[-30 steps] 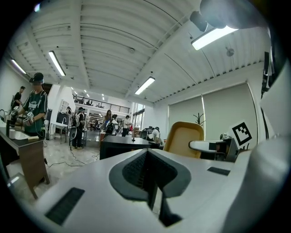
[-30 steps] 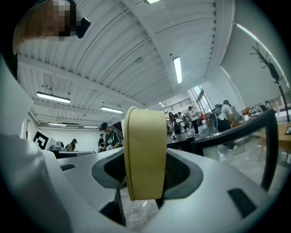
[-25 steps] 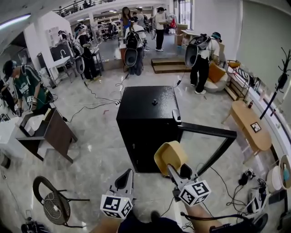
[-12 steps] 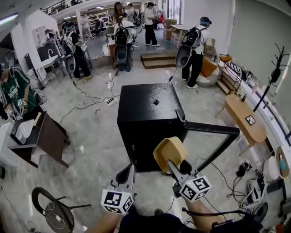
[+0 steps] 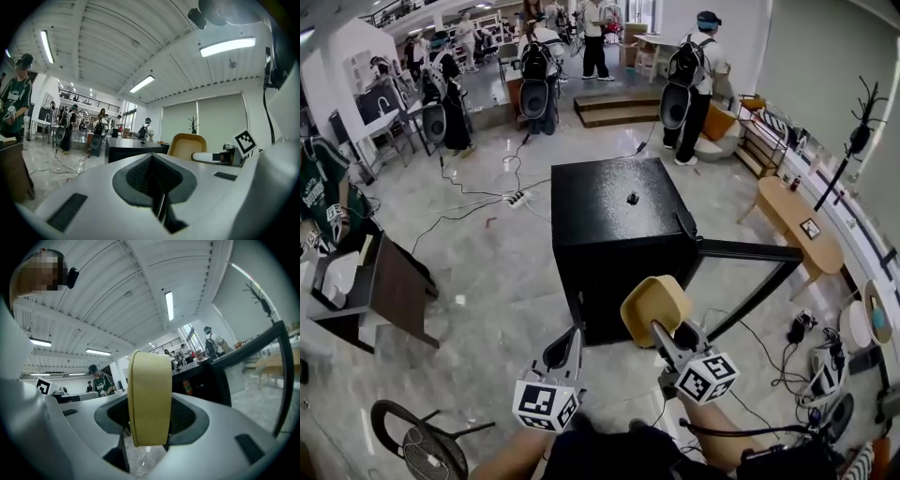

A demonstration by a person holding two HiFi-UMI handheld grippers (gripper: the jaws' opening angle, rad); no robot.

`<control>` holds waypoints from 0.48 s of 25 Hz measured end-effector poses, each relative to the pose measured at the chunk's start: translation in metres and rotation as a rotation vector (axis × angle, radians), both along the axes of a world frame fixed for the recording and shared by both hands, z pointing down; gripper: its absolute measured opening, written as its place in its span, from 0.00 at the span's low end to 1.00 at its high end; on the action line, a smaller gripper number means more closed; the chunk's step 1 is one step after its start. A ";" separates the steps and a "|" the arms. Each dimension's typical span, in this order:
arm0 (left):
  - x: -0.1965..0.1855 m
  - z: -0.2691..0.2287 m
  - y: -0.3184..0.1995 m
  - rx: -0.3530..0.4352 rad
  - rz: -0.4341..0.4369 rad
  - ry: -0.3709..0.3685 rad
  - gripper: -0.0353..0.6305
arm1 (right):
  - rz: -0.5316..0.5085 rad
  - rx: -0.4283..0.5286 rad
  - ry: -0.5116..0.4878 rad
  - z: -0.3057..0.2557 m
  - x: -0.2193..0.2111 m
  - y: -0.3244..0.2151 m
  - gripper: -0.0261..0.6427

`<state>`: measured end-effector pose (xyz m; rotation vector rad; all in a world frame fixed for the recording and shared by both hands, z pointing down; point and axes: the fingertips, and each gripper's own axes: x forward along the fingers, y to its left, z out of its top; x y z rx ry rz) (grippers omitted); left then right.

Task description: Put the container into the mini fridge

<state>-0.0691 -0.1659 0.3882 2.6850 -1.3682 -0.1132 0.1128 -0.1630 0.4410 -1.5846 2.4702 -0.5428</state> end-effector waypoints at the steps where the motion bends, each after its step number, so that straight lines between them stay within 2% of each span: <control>1: -0.002 0.001 -0.003 0.000 0.007 0.000 0.06 | 0.010 -0.002 -0.006 0.003 -0.002 -0.003 0.37; 12: -0.025 0.019 -0.014 -0.011 0.093 0.002 0.06 | 0.135 -0.094 -0.112 0.044 -0.015 -0.024 0.37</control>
